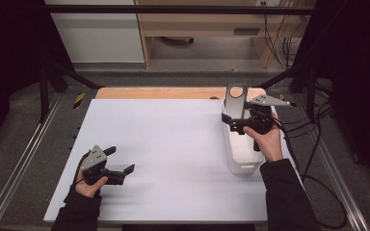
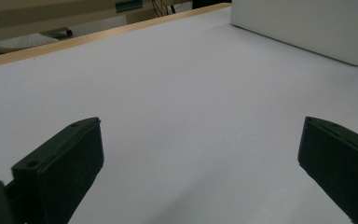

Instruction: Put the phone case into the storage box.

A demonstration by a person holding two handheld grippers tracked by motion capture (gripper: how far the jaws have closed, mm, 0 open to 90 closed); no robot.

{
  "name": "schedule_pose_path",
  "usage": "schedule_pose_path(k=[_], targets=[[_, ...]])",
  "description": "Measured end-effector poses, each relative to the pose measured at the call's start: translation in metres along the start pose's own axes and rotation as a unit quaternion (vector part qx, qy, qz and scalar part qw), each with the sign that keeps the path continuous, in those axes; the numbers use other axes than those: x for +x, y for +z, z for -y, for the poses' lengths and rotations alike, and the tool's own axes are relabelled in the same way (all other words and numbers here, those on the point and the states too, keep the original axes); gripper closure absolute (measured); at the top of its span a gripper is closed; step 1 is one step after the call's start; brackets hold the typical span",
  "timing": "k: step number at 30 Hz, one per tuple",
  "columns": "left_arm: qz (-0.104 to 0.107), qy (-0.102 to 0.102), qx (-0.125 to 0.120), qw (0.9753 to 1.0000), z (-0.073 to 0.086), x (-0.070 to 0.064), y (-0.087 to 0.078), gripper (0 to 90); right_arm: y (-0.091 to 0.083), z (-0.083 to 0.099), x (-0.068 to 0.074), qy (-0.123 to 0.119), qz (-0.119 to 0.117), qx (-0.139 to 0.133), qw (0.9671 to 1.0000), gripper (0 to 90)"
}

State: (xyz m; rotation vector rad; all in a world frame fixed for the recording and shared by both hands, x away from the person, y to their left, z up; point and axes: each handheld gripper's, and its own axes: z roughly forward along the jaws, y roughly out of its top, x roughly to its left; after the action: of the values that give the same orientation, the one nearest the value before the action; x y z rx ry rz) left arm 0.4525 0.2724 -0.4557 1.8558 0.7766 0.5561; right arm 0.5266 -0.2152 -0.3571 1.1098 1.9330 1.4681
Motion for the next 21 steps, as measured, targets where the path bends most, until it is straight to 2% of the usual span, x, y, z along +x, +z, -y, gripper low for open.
schedule_pose_path(k=[8,14,21], targets=[[0.000,0.001,-0.005,1.0000,-0.001,-0.001,-0.001,0.0,-0.028,0.025,0.008,-0.029,-0.040,-0.005,0.9987,1.0],[0.002,0.003,-0.006,1.0000,-0.001,-0.002,-0.001,0.0,-0.045,0.043,0.008,-0.030,-0.056,-0.011,0.9979,0.9],[0.005,0.003,-0.010,0.9999,-0.002,-0.003,-0.002,0.0,-0.060,0.069,0.002,-0.031,-0.069,-0.015,0.9970,0.4]])
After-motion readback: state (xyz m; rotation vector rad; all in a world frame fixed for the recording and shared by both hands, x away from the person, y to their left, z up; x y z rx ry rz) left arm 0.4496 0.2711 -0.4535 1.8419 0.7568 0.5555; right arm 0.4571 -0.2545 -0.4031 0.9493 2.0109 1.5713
